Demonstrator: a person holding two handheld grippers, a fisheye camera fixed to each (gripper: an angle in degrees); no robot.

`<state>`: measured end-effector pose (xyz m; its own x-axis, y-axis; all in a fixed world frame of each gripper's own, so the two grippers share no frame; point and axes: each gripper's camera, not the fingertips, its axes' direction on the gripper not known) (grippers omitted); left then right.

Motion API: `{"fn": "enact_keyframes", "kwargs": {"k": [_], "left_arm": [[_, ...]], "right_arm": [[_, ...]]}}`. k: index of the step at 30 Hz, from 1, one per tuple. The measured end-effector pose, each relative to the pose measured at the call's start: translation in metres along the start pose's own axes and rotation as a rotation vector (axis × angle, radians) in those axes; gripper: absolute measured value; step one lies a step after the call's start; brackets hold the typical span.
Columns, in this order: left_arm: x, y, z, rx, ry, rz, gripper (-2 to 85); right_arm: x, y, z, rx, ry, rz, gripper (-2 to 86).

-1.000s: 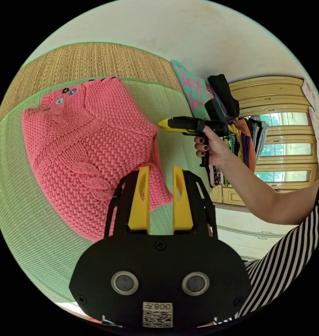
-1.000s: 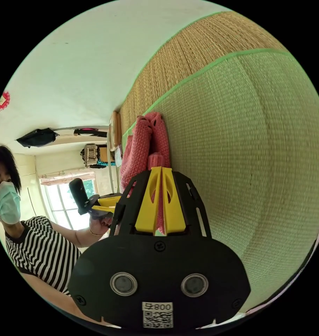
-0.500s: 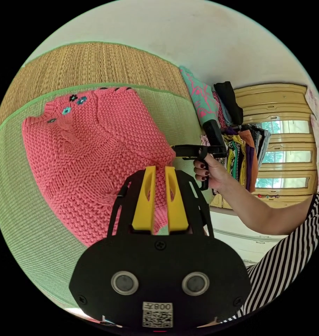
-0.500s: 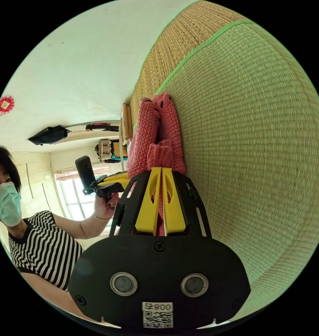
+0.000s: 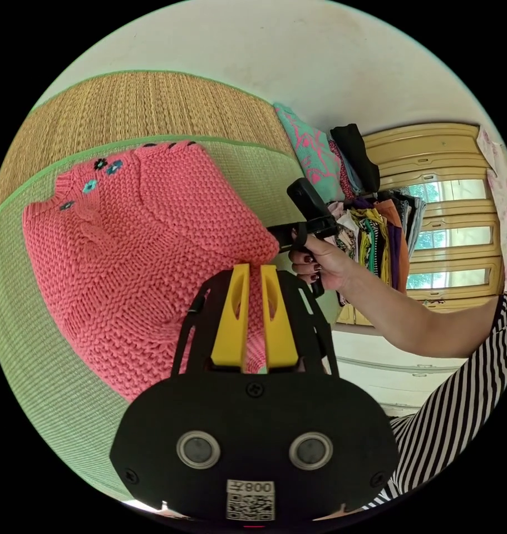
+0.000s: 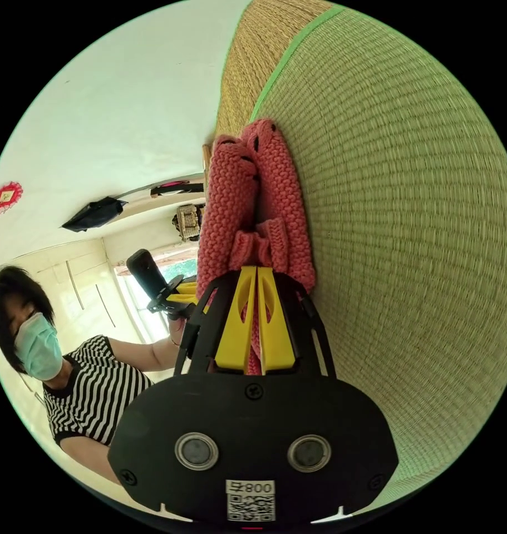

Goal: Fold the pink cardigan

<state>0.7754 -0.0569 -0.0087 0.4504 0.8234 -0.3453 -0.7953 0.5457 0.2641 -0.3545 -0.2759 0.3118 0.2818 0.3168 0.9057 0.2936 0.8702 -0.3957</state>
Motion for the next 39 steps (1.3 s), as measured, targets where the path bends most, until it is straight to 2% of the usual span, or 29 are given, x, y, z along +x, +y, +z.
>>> {"fn": "enact_keyframes", "kwargs": {"k": [9, 16, 18, 22, 24, 25, 28, 31, 39], "left_arm": [[-0.014, 0.006, -0.004, -0.048, -0.080, 0.047, 2.9], [-0.032, 0.014, -0.009, -0.079, -0.112, 0.083, 2.2], [-0.040, 0.021, -0.020, -0.059, -0.085, 0.055, 1.9], [-0.056, 0.052, -0.055, 0.051, -0.108, 0.021, 0.8], [-0.074, 0.062, -0.052, 0.005, -0.133, -0.036, 0.8], [-0.088, 0.069, -0.047, -0.015, -0.088, -0.048, 0.8], [-0.111, 0.088, -0.064, 0.081, 0.047, -0.087, 1.4], [-0.124, 0.115, -0.087, 0.147, 0.072, -0.079, 3.5], [-0.211, 0.219, -0.125, 0.264, 0.221, -0.409, 13.8]], "right_arm": [[-0.019, 0.077, -0.028, 0.226, 0.017, -0.020, 0.0], [-0.063, 0.069, 0.022, 0.148, 0.194, -0.145, 0.0], [-0.058, 0.065, 0.028, 0.153, 0.156, -0.123, 0.0], [-0.067, 0.076, 0.036, 0.172, 0.201, -0.137, 0.2], [-0.066, 0.083, 0.040, 0.185, 0.170, -0.128, 0.4], [-0.067, 0.088, 0.042, 0.191, 0.156, -0.130, 0.6], [-0.083, 0.111, 0.044, 0.234, 0.208, -0.171, 1.6], [-0.094, 0.138, 0.050, 0.232, 0.323, -0.163, 6.9], [-0.083, 0.190, 0.087, 0.112, 0.364, -0.073, 18.0]]}}
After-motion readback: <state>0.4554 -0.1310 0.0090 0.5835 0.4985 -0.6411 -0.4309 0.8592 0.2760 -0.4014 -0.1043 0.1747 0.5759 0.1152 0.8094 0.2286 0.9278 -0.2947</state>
